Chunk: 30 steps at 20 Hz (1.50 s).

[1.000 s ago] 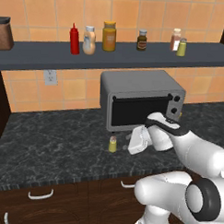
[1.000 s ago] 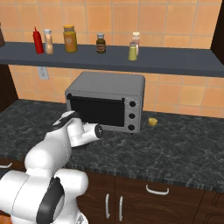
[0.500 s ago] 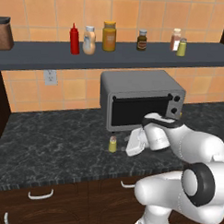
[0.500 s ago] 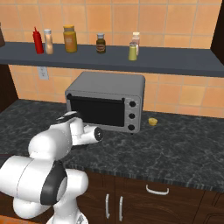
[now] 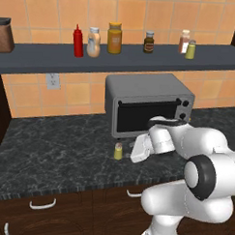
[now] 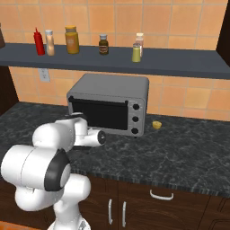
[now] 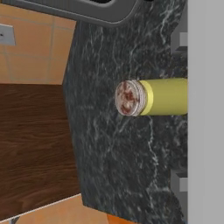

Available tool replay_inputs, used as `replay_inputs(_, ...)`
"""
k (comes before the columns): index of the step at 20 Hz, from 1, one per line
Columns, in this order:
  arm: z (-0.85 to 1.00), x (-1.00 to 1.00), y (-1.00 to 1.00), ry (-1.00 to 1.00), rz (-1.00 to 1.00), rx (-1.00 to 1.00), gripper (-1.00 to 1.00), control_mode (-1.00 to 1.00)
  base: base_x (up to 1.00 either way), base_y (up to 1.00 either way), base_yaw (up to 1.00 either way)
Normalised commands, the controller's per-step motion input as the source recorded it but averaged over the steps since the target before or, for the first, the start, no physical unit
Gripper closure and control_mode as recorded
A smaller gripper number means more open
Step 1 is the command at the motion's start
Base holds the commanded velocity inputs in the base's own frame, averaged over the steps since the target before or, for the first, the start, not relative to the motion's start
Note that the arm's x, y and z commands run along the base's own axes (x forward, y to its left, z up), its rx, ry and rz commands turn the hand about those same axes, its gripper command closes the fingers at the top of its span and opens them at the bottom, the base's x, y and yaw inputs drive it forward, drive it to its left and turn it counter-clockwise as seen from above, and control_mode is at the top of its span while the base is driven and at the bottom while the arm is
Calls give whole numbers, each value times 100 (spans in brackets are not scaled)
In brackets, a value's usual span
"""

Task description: Put the shaker and condiment bottle from the counter next to their counterparts in the cabinet.

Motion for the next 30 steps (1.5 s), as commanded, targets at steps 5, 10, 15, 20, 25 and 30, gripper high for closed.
replay_inputs(5, -4, 23, 0, 0, 0, 0, -100, -100, 0, 0, 0)
replay_inputs(10, -11, 10, 4, 0, 0, 0, -100, -100, 0, 0, 0)
replay_inputs(15, -15, 0, 14, 0, 0, 0, -100, -100, 0, 0, 0)
replay_inputs(20, -1, 11, 12, 0, 0, 0, -100, -100, 0, 0, 0)
replay_inputs(25, 0, 14, 12, 0, 0, 0, -100, -100, 0, 0, 0)
replay_inputs(30, -13, 3, 22, 0, 0, 0, -100, -100, 0, 0, 0)
